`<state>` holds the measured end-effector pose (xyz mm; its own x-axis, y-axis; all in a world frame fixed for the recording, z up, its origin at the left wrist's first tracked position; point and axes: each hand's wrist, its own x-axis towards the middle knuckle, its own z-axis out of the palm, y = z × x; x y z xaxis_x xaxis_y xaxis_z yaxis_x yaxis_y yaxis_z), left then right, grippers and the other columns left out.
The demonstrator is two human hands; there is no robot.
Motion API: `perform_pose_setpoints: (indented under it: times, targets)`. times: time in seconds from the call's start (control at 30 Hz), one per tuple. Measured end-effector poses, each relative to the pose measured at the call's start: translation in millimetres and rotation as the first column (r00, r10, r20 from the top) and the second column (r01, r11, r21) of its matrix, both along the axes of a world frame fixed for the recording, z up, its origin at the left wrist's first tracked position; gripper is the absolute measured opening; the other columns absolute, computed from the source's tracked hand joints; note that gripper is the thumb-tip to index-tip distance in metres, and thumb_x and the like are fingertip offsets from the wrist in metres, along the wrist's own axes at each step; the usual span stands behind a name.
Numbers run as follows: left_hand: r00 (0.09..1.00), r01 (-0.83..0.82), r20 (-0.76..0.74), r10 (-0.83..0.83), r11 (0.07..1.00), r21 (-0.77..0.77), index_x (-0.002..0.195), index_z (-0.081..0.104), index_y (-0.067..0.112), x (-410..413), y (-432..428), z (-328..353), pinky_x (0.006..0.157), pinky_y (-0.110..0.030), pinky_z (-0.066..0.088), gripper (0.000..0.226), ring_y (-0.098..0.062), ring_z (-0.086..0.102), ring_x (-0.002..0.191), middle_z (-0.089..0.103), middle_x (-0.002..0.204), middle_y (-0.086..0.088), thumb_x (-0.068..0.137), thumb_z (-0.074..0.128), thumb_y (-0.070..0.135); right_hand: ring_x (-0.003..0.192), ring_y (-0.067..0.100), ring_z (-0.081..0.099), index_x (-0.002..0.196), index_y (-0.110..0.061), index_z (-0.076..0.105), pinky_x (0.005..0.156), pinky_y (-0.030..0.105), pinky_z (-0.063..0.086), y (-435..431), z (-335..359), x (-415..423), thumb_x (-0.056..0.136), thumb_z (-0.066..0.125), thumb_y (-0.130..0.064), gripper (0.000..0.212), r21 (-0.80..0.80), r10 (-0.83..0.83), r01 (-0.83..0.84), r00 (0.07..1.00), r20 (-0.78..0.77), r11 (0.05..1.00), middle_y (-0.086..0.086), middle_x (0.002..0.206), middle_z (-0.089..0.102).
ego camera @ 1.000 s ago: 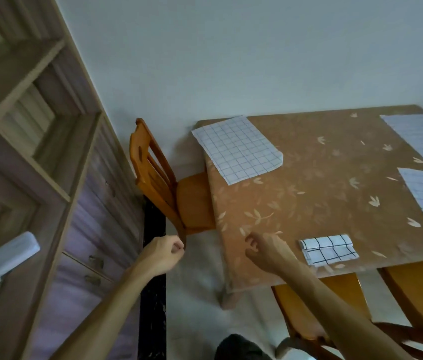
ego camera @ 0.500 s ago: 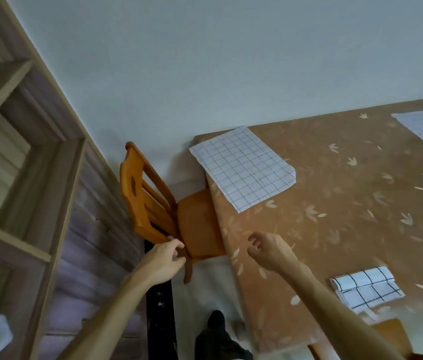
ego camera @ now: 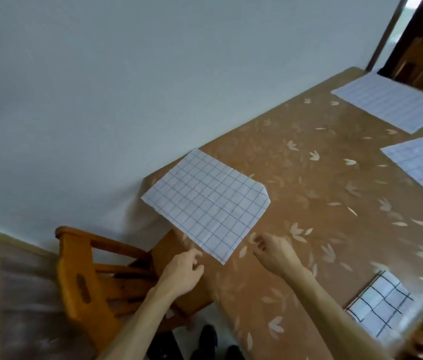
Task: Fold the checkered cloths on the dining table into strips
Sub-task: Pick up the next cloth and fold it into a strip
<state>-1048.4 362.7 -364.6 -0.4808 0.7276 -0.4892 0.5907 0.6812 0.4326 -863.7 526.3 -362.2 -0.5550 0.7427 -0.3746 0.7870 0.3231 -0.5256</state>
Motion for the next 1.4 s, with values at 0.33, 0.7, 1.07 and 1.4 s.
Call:
perform_pose_setpoints:
  times: [0.33,0.7,1.07,1.4]
  targets:
    - [0.973,0.229,-0.045,-0.226,0.971,0.075,0.122,0.064,0.016,-107,170,-50,0.092,-0.037,0.055,0.026,-0.021,0.063,0.109,0.066,0.124,-0.005,0.102,0.053,0.028,0.107,0.033,0.06,0.124,-0.005,0.052,0.082,0.041,0.051,96,-32,-52,0.094,0.048,-0.014,0.032,0.013,-0.299,0.3,0.948,0.109,0.954,0.014,0.117,0.064]
    - [0.814,0.473,-0.373,-0.445,0.881,-0.019,0.137,0.053,0.017,-234,331,-140,0.105,-0.045,0.038,0.044,-0.035,0.037,0.134,0.042,0.144,-0.017,0.095,0.062,0.029,0.12,0.039,0.052,0.135,-0.009,0.045,0.097,0.046,0.044,197,-114,-134,0.095,0.057,-0.023,0.044,0.072,-0.484,0.482,0.841,0.243,0.873,0.016,0.129,0.055]
    - [0.859,0.368,-0.302,-0.414,0.908,-0.201,0.159,0.007,0.023,-297,374,-149,0.118,-0.058,0.024,0.134,-0.042,0.009,0.152,0.001,0.166,-0.019,0.059,0.071,0.083,0.106,0.036,0.059,0.139,-0.018,0.044,0.09,0.046,0.051,201,-134,-154,0.091,0.056,-0.006,0.051,0.129,-0.496,0.479,0.835,0.238,0.868,0.012,0.12,0.057]
    - [0.903,0.363,-0.295,-0.314,0.923,0.129,0.105,0.072,0.009,-275,343,-111,0.078,-0.042,0.055,0.029,-0.039,0.069,0.09,0.073,0.098,-0.018,0.088,0.073,0.033,0.072,0.024,0.053,0.081,-0.014,0.056,0.053,0.026,0.034,197,-82,-128,0.088,0.062,-0.019,0.01,0.122,-0.563,0.557,0.826,0.02,0.822,0.004,0.082,0.055]
